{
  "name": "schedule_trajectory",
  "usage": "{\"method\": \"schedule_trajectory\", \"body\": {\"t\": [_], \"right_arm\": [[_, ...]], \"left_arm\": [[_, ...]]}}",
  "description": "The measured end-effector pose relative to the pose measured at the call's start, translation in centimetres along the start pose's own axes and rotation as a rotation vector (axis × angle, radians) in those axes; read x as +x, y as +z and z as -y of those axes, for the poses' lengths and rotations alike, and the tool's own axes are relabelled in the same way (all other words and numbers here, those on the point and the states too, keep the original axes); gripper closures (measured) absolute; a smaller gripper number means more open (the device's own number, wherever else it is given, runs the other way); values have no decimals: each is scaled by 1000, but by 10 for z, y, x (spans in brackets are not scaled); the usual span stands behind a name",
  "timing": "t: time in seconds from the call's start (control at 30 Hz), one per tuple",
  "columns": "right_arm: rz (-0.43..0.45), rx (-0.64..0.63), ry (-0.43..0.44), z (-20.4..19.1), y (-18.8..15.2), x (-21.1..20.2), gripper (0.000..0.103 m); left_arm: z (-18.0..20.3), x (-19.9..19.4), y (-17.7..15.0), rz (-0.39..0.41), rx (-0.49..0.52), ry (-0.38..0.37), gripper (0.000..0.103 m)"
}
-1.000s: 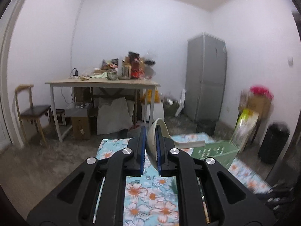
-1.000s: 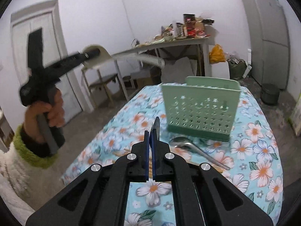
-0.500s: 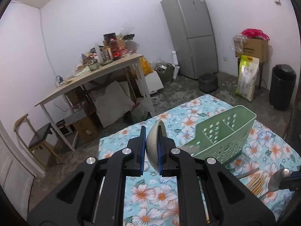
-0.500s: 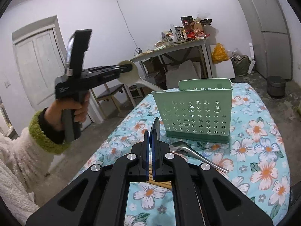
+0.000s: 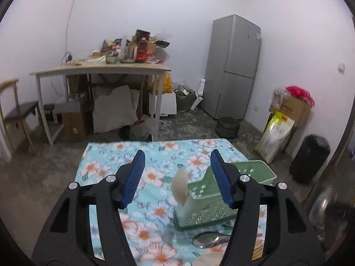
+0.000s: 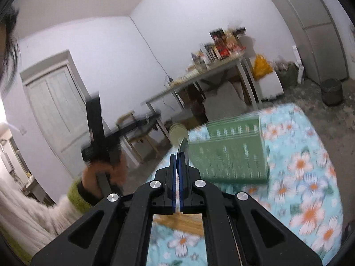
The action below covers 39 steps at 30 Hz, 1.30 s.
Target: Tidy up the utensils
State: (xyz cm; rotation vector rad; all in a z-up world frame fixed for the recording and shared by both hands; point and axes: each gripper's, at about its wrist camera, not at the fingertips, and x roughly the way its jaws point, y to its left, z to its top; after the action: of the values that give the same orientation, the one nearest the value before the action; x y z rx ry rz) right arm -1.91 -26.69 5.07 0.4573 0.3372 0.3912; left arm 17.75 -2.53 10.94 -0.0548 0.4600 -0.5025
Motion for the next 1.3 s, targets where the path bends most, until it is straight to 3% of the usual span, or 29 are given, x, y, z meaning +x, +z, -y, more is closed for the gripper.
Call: {"method": "schedule_trajectory", "body": {"t": [0.27, 0.4, 0.67, 0.83, 1.0, 1.07, 1.13, 1.3], "right_arm": [[220, -116, 10, -10, 77, -11, 101], [251, -164, -32, -9, 95, 8, 101], [190, -208, -117, 14, 96, 67, 101], [90, -195, -166, 32, 78, 99, 100], [-34, -202, -273, 39, 56, 114, 97], [-37, -207, -293, 39, 51, 111, 88], [-19, -207, -312, 35, 49, 98, 62], [28, -181, -309, 21, 45, 71, 59]], "left_arm": [[-24, -28, -45, -54, -53, 7, 42], [-35, -36, -79, -98, -103, -23, 40], [-39, -40, -121, -138, -151, -76, 40], [-32, -38, -131, -154, -135, -113, 40], [-28, -39, -134, -141, -99, -125, 40], [-30, -38, -136, -143, -100, -136, 40], [-32, -35, -136, -149, -108, -147, 40], [-33, -32, -134, -150, -114, -171, 40]]}}
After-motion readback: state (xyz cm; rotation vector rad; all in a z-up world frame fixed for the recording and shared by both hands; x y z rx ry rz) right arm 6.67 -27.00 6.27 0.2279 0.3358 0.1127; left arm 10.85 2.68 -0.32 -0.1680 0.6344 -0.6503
